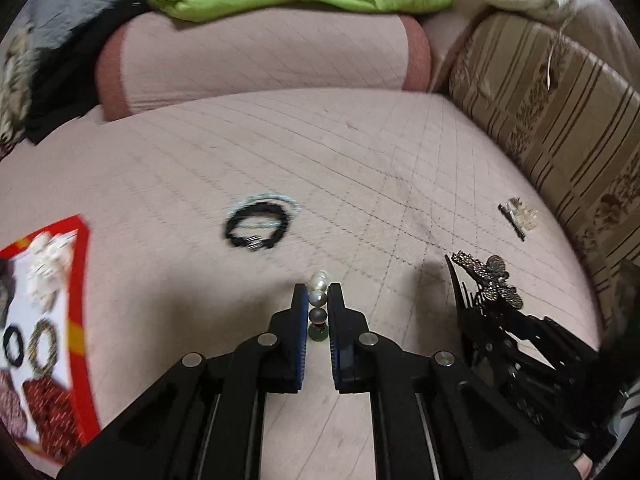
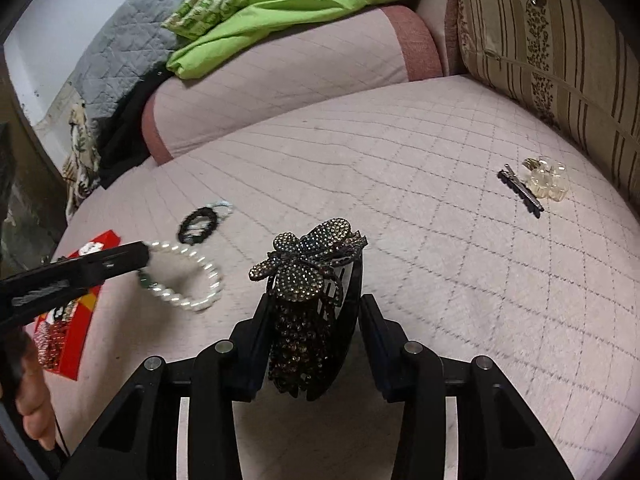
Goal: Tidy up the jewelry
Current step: 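Grasp jeweled butterfly clip with right tool while left tool grasps pearl bracelet, then carry butterfly clip and pearl bracelet to the tray and release both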
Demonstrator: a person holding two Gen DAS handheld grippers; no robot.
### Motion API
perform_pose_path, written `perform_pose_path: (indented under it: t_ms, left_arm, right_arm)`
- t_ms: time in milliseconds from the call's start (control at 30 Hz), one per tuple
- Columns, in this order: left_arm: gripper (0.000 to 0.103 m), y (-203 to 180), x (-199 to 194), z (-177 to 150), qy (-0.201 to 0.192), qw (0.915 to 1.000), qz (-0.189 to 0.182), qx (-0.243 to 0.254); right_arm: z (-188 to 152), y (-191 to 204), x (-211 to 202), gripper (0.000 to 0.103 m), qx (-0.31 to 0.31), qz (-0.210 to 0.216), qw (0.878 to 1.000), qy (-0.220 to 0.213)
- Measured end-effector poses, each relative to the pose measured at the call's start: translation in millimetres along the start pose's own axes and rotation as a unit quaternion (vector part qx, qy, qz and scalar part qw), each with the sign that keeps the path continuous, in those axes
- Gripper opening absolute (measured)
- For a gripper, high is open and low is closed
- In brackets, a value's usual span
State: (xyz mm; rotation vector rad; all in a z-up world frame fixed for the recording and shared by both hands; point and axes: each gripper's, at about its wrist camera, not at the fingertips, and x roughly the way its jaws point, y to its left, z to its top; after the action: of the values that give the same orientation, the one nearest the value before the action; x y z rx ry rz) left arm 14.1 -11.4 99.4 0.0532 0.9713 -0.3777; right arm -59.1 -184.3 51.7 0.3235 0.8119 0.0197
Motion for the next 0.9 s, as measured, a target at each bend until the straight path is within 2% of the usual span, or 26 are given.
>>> perform_pose_path:
  t_ms: [133, 433, 900]
  left_arm:
    - [0.009, 29.3, -38.1, -17.5, -0.015, 0.9991, 0.009, -0.037]
    - [0.009, 75.5, -112.0, -63.7, -0.064, 0.9926, 0.059, -0.084]
    - [0.009, 112.4, -168.0, -113.8, -0.101, 0.9800, 0.127, -0.115]
  right_arm:
    - [-1.7, 19.2, -10.1, 0.046, -0.010, 0.009, 1.000, 0.000]
    - [-13.8, 71.2, -51.4, 0.046, -0.045, 0.029, 0.999, -0.007]
    - [-41.1, 145.8, -86.4, 0.046, -0.130, 0.052, 0.990, 0.003]
